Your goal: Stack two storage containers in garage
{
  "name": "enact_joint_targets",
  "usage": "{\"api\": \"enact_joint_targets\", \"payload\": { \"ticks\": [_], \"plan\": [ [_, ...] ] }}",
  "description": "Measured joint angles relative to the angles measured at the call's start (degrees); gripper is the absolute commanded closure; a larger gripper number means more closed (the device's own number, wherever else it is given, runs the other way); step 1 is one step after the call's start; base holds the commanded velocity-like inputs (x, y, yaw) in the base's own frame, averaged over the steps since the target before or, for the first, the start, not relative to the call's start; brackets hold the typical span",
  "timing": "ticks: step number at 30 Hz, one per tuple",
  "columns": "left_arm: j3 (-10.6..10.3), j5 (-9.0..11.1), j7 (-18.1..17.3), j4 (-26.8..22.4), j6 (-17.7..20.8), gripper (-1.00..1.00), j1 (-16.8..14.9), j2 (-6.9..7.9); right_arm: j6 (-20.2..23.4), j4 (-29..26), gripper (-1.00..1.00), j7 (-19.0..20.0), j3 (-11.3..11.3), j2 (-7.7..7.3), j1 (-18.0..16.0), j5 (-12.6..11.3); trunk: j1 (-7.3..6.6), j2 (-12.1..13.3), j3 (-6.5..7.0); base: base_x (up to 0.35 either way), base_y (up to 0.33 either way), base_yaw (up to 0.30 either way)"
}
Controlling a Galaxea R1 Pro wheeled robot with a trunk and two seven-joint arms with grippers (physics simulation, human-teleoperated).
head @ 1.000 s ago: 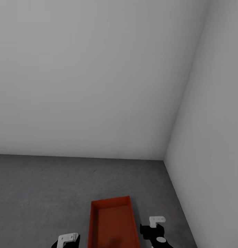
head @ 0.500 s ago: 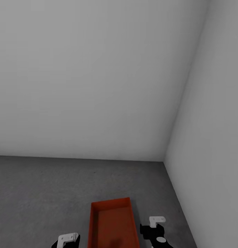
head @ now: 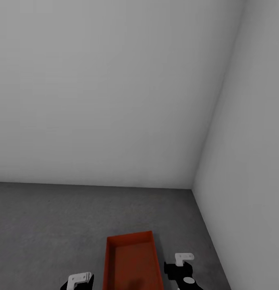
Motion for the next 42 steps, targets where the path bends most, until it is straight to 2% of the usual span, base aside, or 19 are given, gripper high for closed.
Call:
{"api": "enact_joint_targets", "payload": {
  "ticks": [10, 26, 35, 42],
  "plan": [
    [0.0, 0.0, 0.0, 0.0, 0.0, -1.0, 0.0, 0.0, 0.0, 0.0, -1.0, 0.0, 0.0, 0.0, 0.0, 0.0, 0.01, 0.0, 0.0, -0.04, 0.0, 0.0],
    [0.0, 0.0, 0.0, 0.0, 0.0, -1.0, 0.0, 0.0, 0.0, 0.0, -1.0, 0.0, 0.0, 0.0, 0.0, 0.0, 0.02, 0.0, 0.0, -0.176, 0.0, 0.0],
    [0.0, 0.0, 0.0, 0.0, -0.1, -1.0, 0.0, 0.0, 0.0, 0.0, -1.0, 0.0, 0.0, -0.01, 0.0, 0.0, 0.03, 0.0, 0.0, -0.304, 0.0, 0.0],
    [0.0, 0.0, 0.0, 0.0, -0.1, -1.0, 0.0, 0.02, 0.0, 0.0, -1.0, 0.0, 0.0, 0.0, 0.0, 0.0, 0.01, 0.0, 0.0, -0.086, 0.0, 0.0]
  ]
}}
